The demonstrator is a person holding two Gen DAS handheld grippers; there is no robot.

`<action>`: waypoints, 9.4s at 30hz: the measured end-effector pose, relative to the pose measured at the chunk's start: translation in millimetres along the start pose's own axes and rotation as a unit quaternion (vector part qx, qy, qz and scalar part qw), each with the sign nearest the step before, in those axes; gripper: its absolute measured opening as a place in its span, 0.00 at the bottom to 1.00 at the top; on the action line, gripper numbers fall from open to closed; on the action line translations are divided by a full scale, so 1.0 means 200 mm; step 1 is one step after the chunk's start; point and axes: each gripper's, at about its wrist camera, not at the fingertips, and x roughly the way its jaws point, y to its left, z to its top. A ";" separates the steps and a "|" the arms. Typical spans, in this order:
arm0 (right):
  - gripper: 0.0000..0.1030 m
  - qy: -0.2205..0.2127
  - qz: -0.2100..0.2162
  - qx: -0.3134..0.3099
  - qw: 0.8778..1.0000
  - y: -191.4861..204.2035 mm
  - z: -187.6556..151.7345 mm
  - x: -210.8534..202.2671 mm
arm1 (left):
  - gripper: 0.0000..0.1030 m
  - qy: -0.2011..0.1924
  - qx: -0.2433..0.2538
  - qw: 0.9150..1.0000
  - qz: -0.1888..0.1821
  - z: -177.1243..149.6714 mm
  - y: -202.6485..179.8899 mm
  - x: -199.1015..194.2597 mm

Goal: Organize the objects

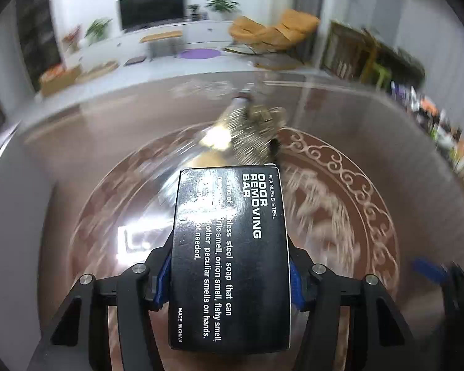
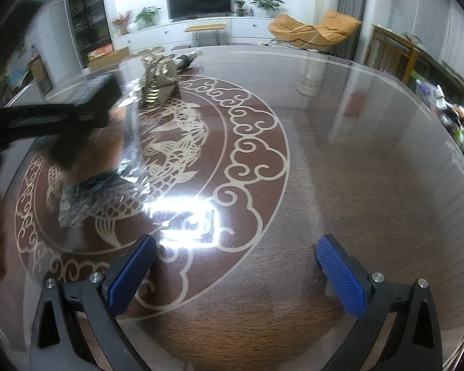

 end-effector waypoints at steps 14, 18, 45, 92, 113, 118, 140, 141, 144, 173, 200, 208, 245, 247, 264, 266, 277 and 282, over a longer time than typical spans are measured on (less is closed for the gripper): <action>1.00 0.109 0.041 -0.103 0.988 0.72 0.63 0.42 | 0.56 -0.047 -0.095 0.994 -0.001 -0.57 0.44 -0.82; 0.74 0.118 0.057 -0.114 0.985 0.69 0.59 0.34 | 0.56 -0.060 -0.094 0.994 0.005 -0.61 0.52 -0.95; 0.89 0.097 0.411 -0.091 0.902 2.11 0.39 -0.52 | 0.74 0.024 -0.252 0.951 0.178 -0.98 1.86 -1.28; 1.00 -0.017 -0.017 0.000 1.000 -0.11 -0.05 -0.13 | 0.89 0.038 -0.040 0.998 -0.030 0.71 0.41 0.50; 1.00 -0.016 -0.015 -0.002 1.000 -0.07 -0.04 -0.11 | 0.27 -0.006 -0.027 0.999 0.027 0.70 0.52 0.56; 1.00 -0.003 0.030 -0.035 0.999 0.06 0.17 0.01 | 0.27 -0.020 -0.046 0.997 0.056 0.20 0.67 0.24; 0.55 -0.040 0.025 -0.060 0.997 0.30 0.65 0.35 | 0.27 -0.032 -0.099 0.993 0.047 -0.30 0.60 -0.06; 0.55 -0.040 0.021 -0.052 0.998 0.28 0.59 0.31 | 0.27 -0.032 -0.099 0.993 0.047 -0.32 0.59 -0.07; 0.56 -0.040 0.004 -0.025 0.999 0.23 0.37 0.16 | 0.27 -0.033 -0.103 0.993 0.043 -0.40 0.54 -0.12; 1.00 -0.017 0.000 -0.023 1.000 0.34 0.09 0.01 | 1.00 0.015 -0.085 0.991 0.098 -0.49 0.46 -0.11; 1.00 -0.017 0.001 -0.025 1.000 0.33 0.09 0.01 | 1.00 0.014 -0.085 0.991 0.098 -0.49 0.46 -0.10; 1.00 -0.017 0.001 -0.025 1.000 0.33 0.09 0.01 | 1.00 0.014 -0.085 0.991 0.098 -0.49 0.46 -0.10; 0.54 0.014 0.070 -0.046 0.996 0.21 0.12 -0.06 | 0.24 -0.008 -0.023 0.999 0.031 -0.40 0.40 -0.12; 0.54 0.003 0.079 -0.035 0.996 0.19 0.09 -0.14 | 0.24 -0.023 -0.038 0.999 0.010 -0.41 0.42 -0.16; 0.54 -0.073 0.194 -0.094 0.974 0.65 0.20 -0.79 | 0.24 -0.223 -0.140 0.964 -0.046 -0.59 0.78 -1.37; 0.54 -0.081 0.220 -0.108 0.966 0.82 0.23 -0.87 | 0.24 -0.227 -0.147 0.962 -0.029 -0.62 0.90 -1.49; 0.54 -0.002 0.374 -0.181 0.910 1.81 0.43 -0.87 | 0.24 -0.103 -0.185 0.971 0.112 -0.78 1.61 -1.52; 0.76 0.101 0.354 -0.199 0.908 2.07 0.41 -0.64 | 0.73 -0.033 -0.240 0.964 0.111 -0.86 1.80 -1.35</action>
